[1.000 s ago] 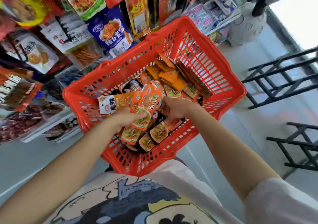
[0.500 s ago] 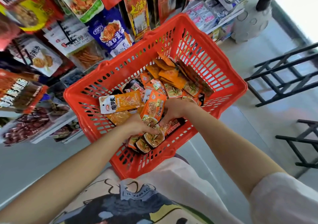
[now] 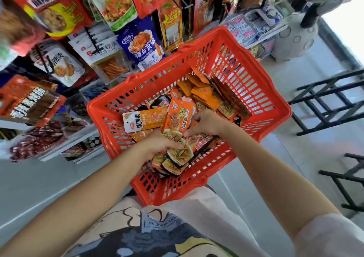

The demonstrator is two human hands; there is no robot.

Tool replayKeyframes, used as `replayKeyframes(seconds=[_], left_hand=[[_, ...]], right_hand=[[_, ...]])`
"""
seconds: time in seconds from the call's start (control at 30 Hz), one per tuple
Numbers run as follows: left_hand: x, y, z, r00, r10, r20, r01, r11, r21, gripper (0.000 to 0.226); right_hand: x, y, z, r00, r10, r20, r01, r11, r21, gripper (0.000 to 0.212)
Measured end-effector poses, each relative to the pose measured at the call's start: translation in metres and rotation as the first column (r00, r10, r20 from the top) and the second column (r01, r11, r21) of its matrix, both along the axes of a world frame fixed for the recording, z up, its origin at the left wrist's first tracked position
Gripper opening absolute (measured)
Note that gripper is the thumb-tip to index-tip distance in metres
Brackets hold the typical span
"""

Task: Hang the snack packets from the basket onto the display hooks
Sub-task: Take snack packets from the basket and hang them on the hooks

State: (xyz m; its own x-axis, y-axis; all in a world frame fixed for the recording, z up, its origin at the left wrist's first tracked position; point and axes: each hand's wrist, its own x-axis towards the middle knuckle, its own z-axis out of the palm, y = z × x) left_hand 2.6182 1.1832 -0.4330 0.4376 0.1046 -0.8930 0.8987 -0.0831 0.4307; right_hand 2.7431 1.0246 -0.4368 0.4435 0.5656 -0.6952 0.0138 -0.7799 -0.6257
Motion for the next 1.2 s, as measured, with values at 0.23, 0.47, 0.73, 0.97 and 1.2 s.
replayKeyframes(seconds=[0.23,0.47,0.73,0.97,1.2], left_hand=[[0.005,0.004,0.002,0.999,0.026,0.024,-0.025,0.999,-0.024,0.095],[0.017,0.014,0.022,0.894,0.406,0.191,-0.402,0.914,-0.059,0.092],[0.029,0.016,0.04,0.811,0.503,0.298,-0.525,0.851,-0.007,0.107],[0.024,0.028,0.05,0.817,0.458,0.349,-0.473,0.88,-0.048,0.089],[0.018,0.037,0.058,0.768,0.529,0.36,-0.539,0.838,-0.081,0.034]], right_hand=[[0.004,-0.003,0.007,0.995,-0.082,-0.059,0.087,0.993,0.081,0.025],[0.014,-0.006,0.023,0.812,-0.566,-0.145,0.583,0.769,0.261,0.054],[-0.031,0.027,0.018,0.804,-0.557,-0.21,0.595,0.762,0.255,0.106],[-0.032,0.023,0.022,0.774,-0.56,-0.295,0.633,0.689,0.352,0.084],[-0.017,0.0,0.037,0.757,-0.607,-0.243,0.65,0.66,0.377,0.04]])
